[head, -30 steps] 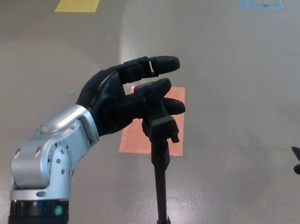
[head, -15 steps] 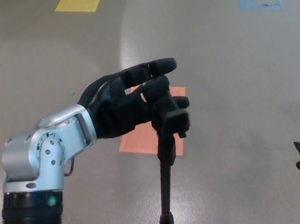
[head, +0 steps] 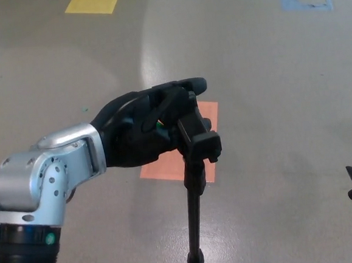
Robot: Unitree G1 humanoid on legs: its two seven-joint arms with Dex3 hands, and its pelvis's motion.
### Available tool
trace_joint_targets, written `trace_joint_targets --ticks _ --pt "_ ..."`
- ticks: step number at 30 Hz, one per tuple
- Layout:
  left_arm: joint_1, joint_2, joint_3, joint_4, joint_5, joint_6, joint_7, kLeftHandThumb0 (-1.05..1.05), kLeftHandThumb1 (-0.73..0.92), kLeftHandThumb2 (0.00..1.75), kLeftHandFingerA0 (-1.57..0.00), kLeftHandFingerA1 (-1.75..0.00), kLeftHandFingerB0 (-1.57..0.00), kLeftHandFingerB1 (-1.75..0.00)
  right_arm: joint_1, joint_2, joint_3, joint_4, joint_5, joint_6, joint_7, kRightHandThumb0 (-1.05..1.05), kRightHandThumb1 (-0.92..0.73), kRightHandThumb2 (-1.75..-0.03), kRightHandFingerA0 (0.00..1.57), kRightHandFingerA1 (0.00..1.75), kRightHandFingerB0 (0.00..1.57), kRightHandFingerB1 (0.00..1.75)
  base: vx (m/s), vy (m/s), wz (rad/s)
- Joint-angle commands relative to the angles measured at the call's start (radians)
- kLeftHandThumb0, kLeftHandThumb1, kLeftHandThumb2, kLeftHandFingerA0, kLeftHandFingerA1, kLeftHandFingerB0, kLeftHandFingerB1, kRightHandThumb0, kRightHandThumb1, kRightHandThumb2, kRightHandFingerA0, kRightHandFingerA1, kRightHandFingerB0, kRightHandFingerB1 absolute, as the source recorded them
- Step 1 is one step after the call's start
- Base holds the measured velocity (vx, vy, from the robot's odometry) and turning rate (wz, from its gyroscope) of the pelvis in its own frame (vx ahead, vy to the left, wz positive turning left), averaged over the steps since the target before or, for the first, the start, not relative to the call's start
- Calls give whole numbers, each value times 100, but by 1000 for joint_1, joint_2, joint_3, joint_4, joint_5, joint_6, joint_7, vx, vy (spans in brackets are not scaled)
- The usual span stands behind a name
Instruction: The robot uses its left hand to grab the top of a phone stand kept on the floor and rotates it anti-clockwise
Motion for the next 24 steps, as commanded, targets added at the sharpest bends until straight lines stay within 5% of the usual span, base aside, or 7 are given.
trace_joint_targets --ticks 1,9,10,14,17,21,24 --pt "30 65 -32 8 -6 -145 -170 -92 60 91 0 -8 0 0 -14 -29 0 7 -5 30 18 -59 -72 -93 64 60 5 32 0 0 0" --pt "68 116 -13 91 14 -214 -206 -86 56 87 0 -6 0 0 -13 -25 12 2 -14 31 18 -58 -73 -91 64 59 7 31 0 0 0" --pt "72 124 -8 106 17 -221 -207 -95 61 93 0 -6 0 0 -11 -26 12 2 -14 30 18 -52 -86 -65 71 46 10 26 0 0 0" --pt "79 165 36 217 12 -252 -222 -87 54 84 0 -1 0 0 -1 -29 12 2 -11 31 21 -58 -73 -92 61 58 7 32 0 0 0" --pt "65 199 99 353 -4 -276 -248 -100 62 92 0 0 0 0 7 -28 6 4 -2 32 31 -52 -85 -67 67 47 11 21 0 0 0" --pt "35 226 155 463 -23 -262 -266 -75 61 59 0 0 0 0 10 -25 9 8 -5 35 28 -60 -72 -93 61 58 7 31 0 0 0" --pt "18 238 205 545 -29 -277 -253 -81 49 78 0 0 0 -1 14 -22 4 7 1 37 31 -60 -72 -93 60 58 7 31 0 0 0"
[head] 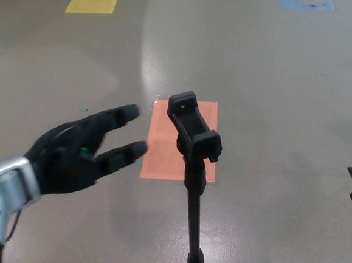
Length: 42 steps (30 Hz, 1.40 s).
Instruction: The robot uses its left hand to grab the top of a phone stand kept on the floor and rotates it anti-clockwise
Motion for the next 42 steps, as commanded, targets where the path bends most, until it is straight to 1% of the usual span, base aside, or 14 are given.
trace_joint_targets --ticks 1,3,4,9,17,19,27,28,31,36,37,38,39,42 --pt "-43 55 114 190 -24 -77 -33 -81 49 78 0 0 0 -1 19 -10 -8 7 5 20 16 -60 -72 -93 60 58 7 31 0 0 0" --pt "-48 57 119 214 -17 -89 -41 -82 50 79 0 0 0 -1 20 -10 -9 7 6 19 16 -55 -85 -65 67 45 10 26 0 0 0" --pt "-46 60 121 238 -3 -112 -44 -84 51 81 0 0 0 -1 21 -10 -8 7 4 17 18 -61 -72 -93 62 59 7 31 0 0 0" --pt "10 71 57 261 119 -283 12 -81 52 82 0 -4 0 0 18 -11 -5 6 0 23 20 -60 -72 -93 60 58 7 31 0 0 0" --pt "201 113 -260 342 609 -732 615 -63 45 70 -9 -37 -6 -26 78 -11 8 4 -11 -6 22 -52 -86 -65 70 47 9 26 0 0 0" --pt "226 112 -262 398 602 -750 648 -71 48 77 -13 -39 -5 -27 99 -7 9 5 -10 -9 21 -59 -73 -93 64 60 6 32 0 0 0" --pt "325 101 -226 552 513 -809 617 -72 53 81 -10 -39 -6 -28 224 6 21 6 -17 -35 11 -61 -72 -92 63 59 7 34 0 0 0" --pt "341 100 -237 554 523 -817 629 -35 38 95 0 -46 0 -48 242 8 22 6 -18 -41 9 -61 -72 -91 63 59 7 34 0 0 0" --pt "377 94 -272 584 545 -854 660 -65 62 61 -25 -31 -10 -22 289 11 20 6 -12 -44 15 -60 -71 -92 61 59 6 32 0 0 0" --pt "419 84 -299 611 554 -883 684 -70 53 83 -22 -42 -6 -30 345 17 21 7 -9 -47 14 -60 -71 -94 60 59 5 32 0 0 0" --pt "429 81 -292 620 541 -894 671 -34 39 95 0 -46 0 -48 359 17 26 7 -13 -51 14 -62 -71 -92 62 59 7 31 0 0 0" --pt "432 79 -286 626 532 -899 661 -34 39 95 0 -46 0 -48 364 17 28 7 -15 -53 13 -62 -71 -92 62 59 7 31 0 0 0" --pt "441 74 -277 637 515 -906 647 -69 51 79 -11 -38 -5 -28 378 17 31 7 -17 -54 14 -62 -71 -92 61 59 7 32 0 0 0" --pt "446 70 -267 654 497 -929 630 -68 50 79 -9 -38 -6 -28 386 21 29 8 -14 -40 11 -61 -70 -93 60 58 7 32 0 0 0"
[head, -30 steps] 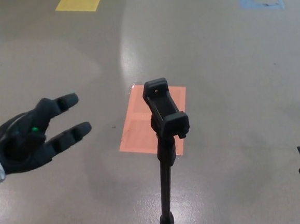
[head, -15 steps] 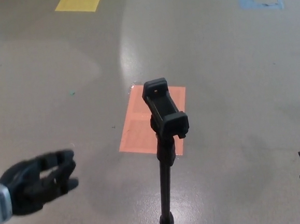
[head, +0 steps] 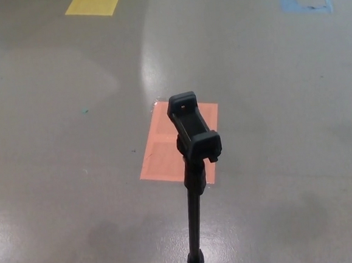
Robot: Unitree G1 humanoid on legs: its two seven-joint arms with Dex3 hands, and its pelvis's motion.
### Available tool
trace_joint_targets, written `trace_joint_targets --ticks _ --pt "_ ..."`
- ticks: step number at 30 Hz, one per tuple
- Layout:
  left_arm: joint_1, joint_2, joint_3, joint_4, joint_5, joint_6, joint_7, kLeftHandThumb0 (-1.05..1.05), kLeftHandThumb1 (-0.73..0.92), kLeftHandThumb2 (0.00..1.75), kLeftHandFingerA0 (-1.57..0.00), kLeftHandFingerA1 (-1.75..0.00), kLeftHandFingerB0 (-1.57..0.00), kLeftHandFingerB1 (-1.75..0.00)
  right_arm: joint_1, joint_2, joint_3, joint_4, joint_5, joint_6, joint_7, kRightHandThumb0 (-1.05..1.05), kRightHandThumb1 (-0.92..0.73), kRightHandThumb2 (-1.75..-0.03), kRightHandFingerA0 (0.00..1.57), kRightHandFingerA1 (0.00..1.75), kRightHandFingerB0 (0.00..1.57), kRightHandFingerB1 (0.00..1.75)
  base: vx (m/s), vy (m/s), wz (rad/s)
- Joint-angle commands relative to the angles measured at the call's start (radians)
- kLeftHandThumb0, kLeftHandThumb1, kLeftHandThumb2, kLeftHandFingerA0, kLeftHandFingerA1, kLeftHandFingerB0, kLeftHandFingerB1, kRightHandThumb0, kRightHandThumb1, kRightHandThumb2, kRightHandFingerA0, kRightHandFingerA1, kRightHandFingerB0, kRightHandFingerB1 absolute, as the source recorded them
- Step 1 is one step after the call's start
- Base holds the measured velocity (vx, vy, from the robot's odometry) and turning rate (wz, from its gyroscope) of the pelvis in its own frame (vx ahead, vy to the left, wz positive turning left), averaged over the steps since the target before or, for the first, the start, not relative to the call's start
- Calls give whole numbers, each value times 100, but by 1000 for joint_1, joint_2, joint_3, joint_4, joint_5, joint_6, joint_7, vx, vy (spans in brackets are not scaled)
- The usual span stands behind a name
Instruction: The robot uses its left hand to grab the top of a phone stand kept on the floor and rotates it anti-clockwise
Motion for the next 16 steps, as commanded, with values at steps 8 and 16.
trace_joint_targets --ticks 8,16 --pt "144 23 -42 153 176 -457 233 -63 48 75 -9 -37 -6 -28 166 -4 27 1 -20 -41 9 -60 -70 -93 59 59 6 32 0 0 0" --pt "132 29 -51 175 189 -479 241 -33 39 94 0 -47 0 -48 155 -10 33 -3 -22 -32 25 -63 -71 -92 60 58 7 31 0 0 0"
